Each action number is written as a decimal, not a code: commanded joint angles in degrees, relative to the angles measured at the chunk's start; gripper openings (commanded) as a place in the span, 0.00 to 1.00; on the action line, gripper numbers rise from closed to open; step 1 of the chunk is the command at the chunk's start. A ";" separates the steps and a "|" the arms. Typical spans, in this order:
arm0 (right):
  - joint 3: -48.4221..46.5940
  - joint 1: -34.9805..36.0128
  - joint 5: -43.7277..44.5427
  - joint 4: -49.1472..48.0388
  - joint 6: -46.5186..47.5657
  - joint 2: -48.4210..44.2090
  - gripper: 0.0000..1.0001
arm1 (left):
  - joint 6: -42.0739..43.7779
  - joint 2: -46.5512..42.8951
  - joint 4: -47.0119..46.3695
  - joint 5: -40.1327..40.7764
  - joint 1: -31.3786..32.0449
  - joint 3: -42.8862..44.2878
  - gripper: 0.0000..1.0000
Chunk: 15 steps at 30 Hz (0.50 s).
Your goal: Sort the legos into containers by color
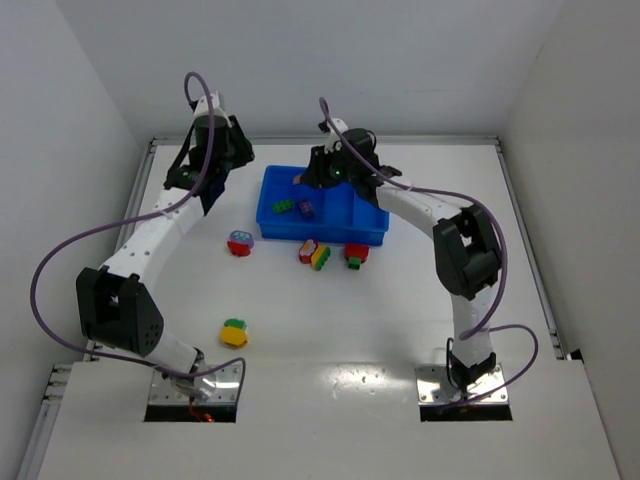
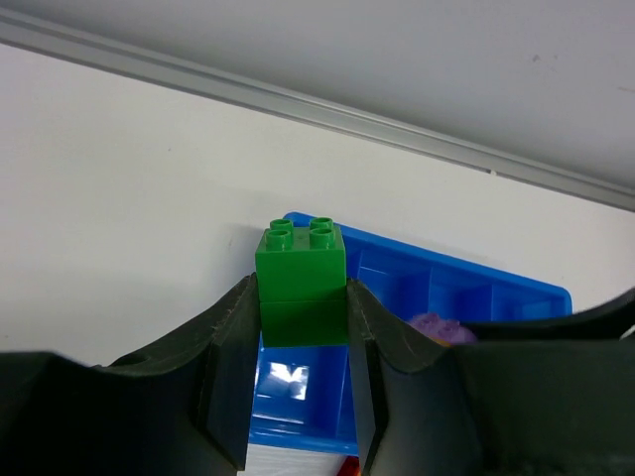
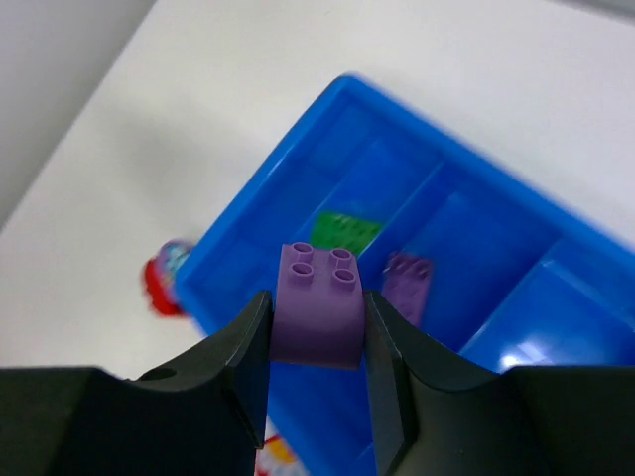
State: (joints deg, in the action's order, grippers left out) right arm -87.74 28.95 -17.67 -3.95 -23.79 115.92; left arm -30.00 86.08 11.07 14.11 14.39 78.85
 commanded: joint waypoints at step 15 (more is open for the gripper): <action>-0.50 1.28 11.69 2.63 15.71 6.07 0.11 | 1.87 -2.59 -1.41 -18.31 -5.42 -0.63 0.00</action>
State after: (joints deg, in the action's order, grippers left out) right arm -87.96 29.89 -7.77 0.93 -10.79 121.47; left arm -28.95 85.95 11.09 2.15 10.52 78.32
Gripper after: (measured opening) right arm 0.374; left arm 0.413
